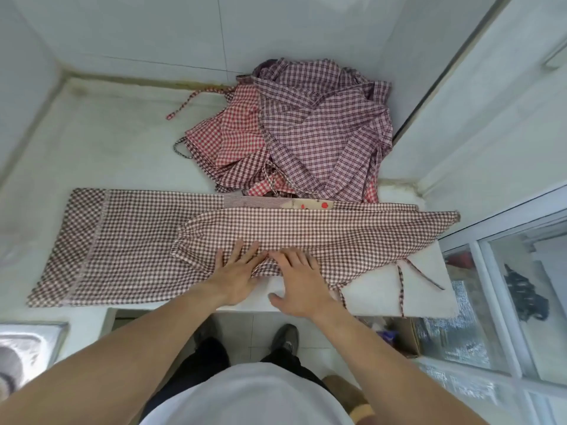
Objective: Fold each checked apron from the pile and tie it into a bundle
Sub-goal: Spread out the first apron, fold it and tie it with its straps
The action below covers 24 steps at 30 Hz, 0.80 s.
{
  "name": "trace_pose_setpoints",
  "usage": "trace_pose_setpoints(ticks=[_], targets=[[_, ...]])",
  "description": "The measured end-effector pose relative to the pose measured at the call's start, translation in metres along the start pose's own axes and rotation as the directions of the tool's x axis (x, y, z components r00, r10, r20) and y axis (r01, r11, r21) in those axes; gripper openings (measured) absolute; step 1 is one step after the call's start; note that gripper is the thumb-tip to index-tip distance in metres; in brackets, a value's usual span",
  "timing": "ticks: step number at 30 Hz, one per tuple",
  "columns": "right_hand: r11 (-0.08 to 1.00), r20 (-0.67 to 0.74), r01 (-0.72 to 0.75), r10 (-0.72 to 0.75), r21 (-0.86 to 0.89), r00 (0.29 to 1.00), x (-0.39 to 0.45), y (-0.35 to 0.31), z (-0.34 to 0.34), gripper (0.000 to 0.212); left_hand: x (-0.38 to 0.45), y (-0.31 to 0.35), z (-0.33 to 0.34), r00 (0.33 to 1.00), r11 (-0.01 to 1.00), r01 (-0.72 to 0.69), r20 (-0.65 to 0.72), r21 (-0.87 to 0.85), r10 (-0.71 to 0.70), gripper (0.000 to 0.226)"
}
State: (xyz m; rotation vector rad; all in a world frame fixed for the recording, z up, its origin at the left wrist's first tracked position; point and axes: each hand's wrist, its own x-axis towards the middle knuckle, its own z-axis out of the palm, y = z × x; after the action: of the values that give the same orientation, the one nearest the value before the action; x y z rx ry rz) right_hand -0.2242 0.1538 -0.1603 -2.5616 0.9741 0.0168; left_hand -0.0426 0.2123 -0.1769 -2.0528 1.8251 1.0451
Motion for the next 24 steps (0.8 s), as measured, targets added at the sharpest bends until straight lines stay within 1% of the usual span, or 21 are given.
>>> trace_pose_setpoints(ticks=[1,2,5,8,10,12,14,15,16,17,20,21,22,23,24], targets=[[0.997,0.045,-0.046,0.049,-0.06,0.998,0.003,0.001,0.005,0.07,0.0,0.0,-0.003,0.999,1.0,-0.002,-0.033,-0.007,0.001,0.062],[0.993,0.062,-0.092,0.097,-0.078,0.993,0.006,0.001,0.008,0.064,0.0,-0.002,-0.004,0.996,1.0,0.005,-0.092,0.004,-0.005,0.063],[0.984,0.05,-0.169,0.172,-0.06,0.984,0.014,0.001,0.008,0.05,-0.012,-0.01,0.001,0.948,0.994,0.095,-0.309,0.055,-0.074,0.06],[0.989,0.047,-0.128,0.132,-0.076,0.99,0.02,0.008,-0.001,0.05,-0.024,-0.023,0.006,0.885,0.986,0.166,-0.443,0.016,-0.142,0.048],[0.992,-0.007,-0.052,0.052,-0.112,0.999,0.016,0.018,-0.008,0.059,-0.032,-0.037,0.004,0.87,0.98,0.197,-0.464,0.017,-0.167,0.04],[0.979,-0.042,-0.026,0.017,-0.201,0.999,0.005,0.038,-0.011,0.065,-0.037,-0.053,0.003,0.855,0.981,0.191,-0.493,0.014,-0.159,0.034],[0.968,-0.059,-0.04,0.026,-0.248,0.998,-0.006,0.054,-0.013,0.063,-0.042,-0.07,0.002,0.81,0.983,0.165,-0.558,-0.075,-0.179,0.03],[0.972,-0.034,-0.049,0.042,-0.229,0.999,-0.009,0.056,-0.018,0.061,-0.044,-0.074,-0.001,0.788,0.979,0.155,-0.581,-0.133,-0.204,0.029],[0.979,-0.001,-0.055,0.056,-0.195,0.998,-0.009,0.057,-0.021,0.058,-0.047,-0.078,-0.005,0.775,0.97,0.16,-0.586,-0.182,-0.238,0.027],[0.981,0.059,-0.078,0.089,-0.176,0.994,-0.008,0.056,-0.024,0.057,-0.049,-0.078,-0.009,0.776,0.966,0.173,-0.577,-0.193,-0.254,0.026],[0.975,0.155,-0.178,0.198,-0.133,0.968,0.003,0.055,-0.036,0.049,-0.048,-0.08,-0.022,0.849,0.964,0.258,-0.461,-0.065,-0.258,0.024],[0.97,0.218,-0.2,0.227,-0.141,0.949,0.01,0.056,-0.042,0.044,-0.046,-0.081,-0.028,0.87,0.962,0.27,-0.422,-0.028,-0.257,0.026],[0.972,0.279,-0.179,0.216,-0.153,0.936,0.015,0.056,-0.047,0.039,-0.044,-0.084,-0.034,0.889,0.961,0.276,-0.378,-0.006,-0.258,0.028],[0.978,0.287,-0.133,0.176,-0.163,0.942,0.019,0.06,-0.052,0.031,-0.042,-0.087,-0.04,0.908,0.961,0.276,-0.328,0.004,-0.259,0.029],[0.977,0.359,-0.141,0.19,-0.157,0.914,0.026,0.061,-0.057,0.017,-0.04,-0.09,-0.047,0.927,0.962,0.274,-0.266,0.002,-0.264,0.031]])
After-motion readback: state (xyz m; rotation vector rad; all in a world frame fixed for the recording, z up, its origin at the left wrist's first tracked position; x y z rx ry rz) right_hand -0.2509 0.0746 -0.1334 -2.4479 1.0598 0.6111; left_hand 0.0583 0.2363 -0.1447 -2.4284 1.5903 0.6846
